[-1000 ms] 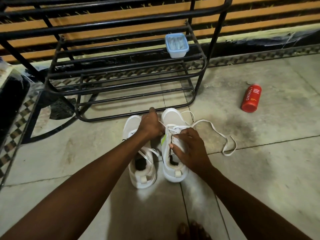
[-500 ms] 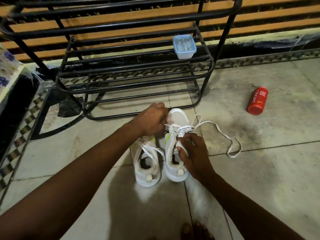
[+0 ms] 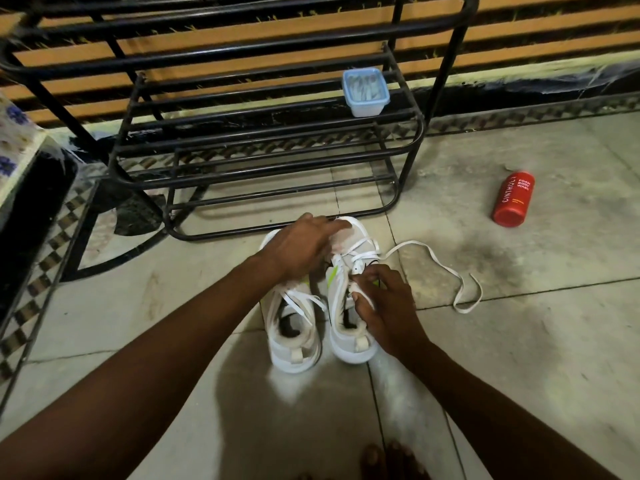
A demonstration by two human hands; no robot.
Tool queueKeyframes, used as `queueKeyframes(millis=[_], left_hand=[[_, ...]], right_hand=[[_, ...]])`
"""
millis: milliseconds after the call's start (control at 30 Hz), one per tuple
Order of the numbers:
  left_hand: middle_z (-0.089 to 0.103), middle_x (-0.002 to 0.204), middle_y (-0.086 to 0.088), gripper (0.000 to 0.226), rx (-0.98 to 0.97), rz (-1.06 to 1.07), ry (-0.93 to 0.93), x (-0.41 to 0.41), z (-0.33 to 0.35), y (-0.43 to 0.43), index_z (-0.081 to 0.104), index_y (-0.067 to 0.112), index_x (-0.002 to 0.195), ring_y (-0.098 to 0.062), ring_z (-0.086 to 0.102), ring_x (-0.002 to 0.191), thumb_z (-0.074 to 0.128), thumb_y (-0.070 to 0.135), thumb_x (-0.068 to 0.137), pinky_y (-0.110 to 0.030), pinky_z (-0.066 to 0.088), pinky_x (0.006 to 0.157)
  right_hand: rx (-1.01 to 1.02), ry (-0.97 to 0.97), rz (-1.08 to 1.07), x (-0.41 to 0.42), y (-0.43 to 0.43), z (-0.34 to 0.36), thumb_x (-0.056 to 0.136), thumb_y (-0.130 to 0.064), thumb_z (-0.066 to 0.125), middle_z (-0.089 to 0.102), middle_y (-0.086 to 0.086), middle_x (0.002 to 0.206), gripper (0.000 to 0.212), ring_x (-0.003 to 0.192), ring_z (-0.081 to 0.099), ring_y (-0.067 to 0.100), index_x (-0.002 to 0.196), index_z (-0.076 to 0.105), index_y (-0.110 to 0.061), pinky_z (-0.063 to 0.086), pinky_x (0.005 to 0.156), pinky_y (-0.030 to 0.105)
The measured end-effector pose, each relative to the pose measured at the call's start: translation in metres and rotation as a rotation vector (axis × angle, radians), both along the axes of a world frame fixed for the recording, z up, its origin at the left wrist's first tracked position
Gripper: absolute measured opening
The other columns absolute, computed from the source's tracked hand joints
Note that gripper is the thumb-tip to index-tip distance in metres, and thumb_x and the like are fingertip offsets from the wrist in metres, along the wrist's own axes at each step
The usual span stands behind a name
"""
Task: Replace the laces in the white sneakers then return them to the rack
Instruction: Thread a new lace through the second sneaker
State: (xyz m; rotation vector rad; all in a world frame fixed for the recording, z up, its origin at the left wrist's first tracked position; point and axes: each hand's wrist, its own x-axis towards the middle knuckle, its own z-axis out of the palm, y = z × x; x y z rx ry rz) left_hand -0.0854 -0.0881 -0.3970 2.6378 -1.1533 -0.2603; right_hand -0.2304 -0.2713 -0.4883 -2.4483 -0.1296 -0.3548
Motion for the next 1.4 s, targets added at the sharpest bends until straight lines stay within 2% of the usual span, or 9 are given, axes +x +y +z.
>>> queueKeyframes(millis=[67, 167, 300, 367, 500, 600, 867, 1167, 1400], left_hand=[[0.068, 0.117, 0.0, 0.033, 0.255, -0.053, -0.141, -0.001, 0.0, -0.004, 0.065, 0.025, 0.13, -0.026, 0.052, 0.108, 0.058, 0.031, 0.098, -0.039, 0.048, 0.088], [0.066, 0.09, 0.002, 0.015, -0.077, 0.069, -0.195, -0.002, 0.01, -0.012, 0.075, 0.02, 0.093, -0.026, 0.051, 0.096, 0.061, 0.018, 0.095, -0.037, 0.04, 0.076], [0.065, 0.086, -0.004, 0.027, -0.943, 0.5, 0.424, 0.004, 0.022, -0.011, 0.066, 0.011, 0.086, -0.026, 0.065, 0.091, 0.052, 0.02, 0.107, -0.042, 0.05, 0.084], [0.058, 0.075, -0.007, 0.031, -1.138, 0.584, 0.714, 0.001, 0.024, -0.009, 0.055, 0.011, 0.088, -0.019, 0.063, 0.068, 0.041, 0.026, 0.111, -0.04, 0.055, 0.067], [0.064, 0.093, -0.004, 0.021, -0.342, 0.238, 0.08, 0.005, 0.013, 0.007, 0.058, 0.012, 0.114, -0.021, 0.062, 0.081, 0.051, 0.03, 0.107, -0.032, 0.048, 0.068], [0.065, 0.11, -0.008, 0.034, 0.272, 0.146, -0.027, 0.001, 0.014, 0.003, 0.068, 0.02, 0.121, -0.028, 0.06, 0.106, 0.067, 0.04, 0.094, -0.042, 0.055, 0.089], [0.072, 0.078, 0.008, 0.018, -0.295, 0.355, 0.218, -0.004, 0.062, 0.005, 0.08, 0.02, 0.072, -0.013, 0.064, 0.087, 0.075, 0.026, 0.089, -0.037, 0.052, 0.087], [0.037, 0.127, 0.006, 0.025, -0.203, 0.398, 0.02, -0.028, 0.06, 0.012, 0.071, 0.03, 0.077, -0.018, 0.03, 0.121, 0.074, 0.052, 0.087, -0.04, 0.026, 0.086], [0.049, 0.12, 0.011, 0.02, -0.294, 0.373, 0.009, -0.04, 0.066, 0.01, 0.066, 0.034, 0.084, -0.016, 0.043, 0.122, 0.069, 0.052, 0.092, -0.046, 0.033, 0.092]], right_hand=[[-0.007, 0.004, -0.006, 0.0, 0.0, 0.003, 0.092, -0.038, 0.053, 0.058, 0.006, 0.119, 0.038, 0.104, 0.058, 0.029, 0.118, 0.07, -0.018, 0.049, 0.082, 0.045], [-0.01, 0.01, -0.011, -0.001, -0.001, 0.005, 0.091, -0.037, 0.053, 0.058, 0.006, 0.117, 0.037, 0.103, 0.059, 0.029, 0.118, 0.07, -0.017, 0.049, 0.081, 0.045], [0.002, 0.02, -0.009, -0.001, -0.002, 0.004, 0.092, -0.037, 0.055, 0.057, 0.005, 0.117, 0.035, 0.102, 0.059, 0.029, 0.117, 0.069, -0.018, 0.049, 0.081, 0.045], [0.008, 0.019, -0.011, -0.002, -0.001, 0.004, 0.091, -0.038, 0.054, 0.057, 0.005, 0.116, 0.036, 0.101, 0.06, 0.029, 0.117, 0.07, -0.018, 0.05, 0.081, 0.045], [-0.023, 0.037, -0.028, -0.002, 0.001, 0.008, 0.091, -0.041, 0.053, 0.057, 0.003, 0.117, 0.039, 0.104, 0.059, 0.027, 0.119, 0.07, -0.021, 0.049, 0.081, 0.043], [-0.045, 0.054, -0.044, -0.002, 0.003, 0.009, 0.09, -0.042, 0.052, 0.057, 0.002, 0.119, 0.039, 0.107, 0.059, 0.026, 0.119, 0.07, -0.022, 0.048, 0.082, 0.042], [-0.055, 0.069, -0.05, -0.001, 0.001, 0.006, 0.09, -0.044, 0.051, 0.053, -0.004, 0.118, 0.036, 0.107, 0.056, 0.021, 0.119, 0.067, -0.028, 0.043, 0.079, 0.037], [0.296, -0.056, -0.029, 0.003, -0.007, 0.015, 0.106, -0.031, 0.041, 0.063, -0.004, 0.108, 0.027, 0.104, 0.062, 0.022, 0.111, 0.066, -0.023, 0.048, 0.083, 0.051], [-0.043, 0.148, -0.253, 0.047, -0.024, 0.034, 0.077, -0.007, 0.063, 0.053, 0.014, 0.119, 0.037, 0.108, 0.05, 0.039, 0.113, 0.066, -0.013, 0.045, 0.088, 0.048]])
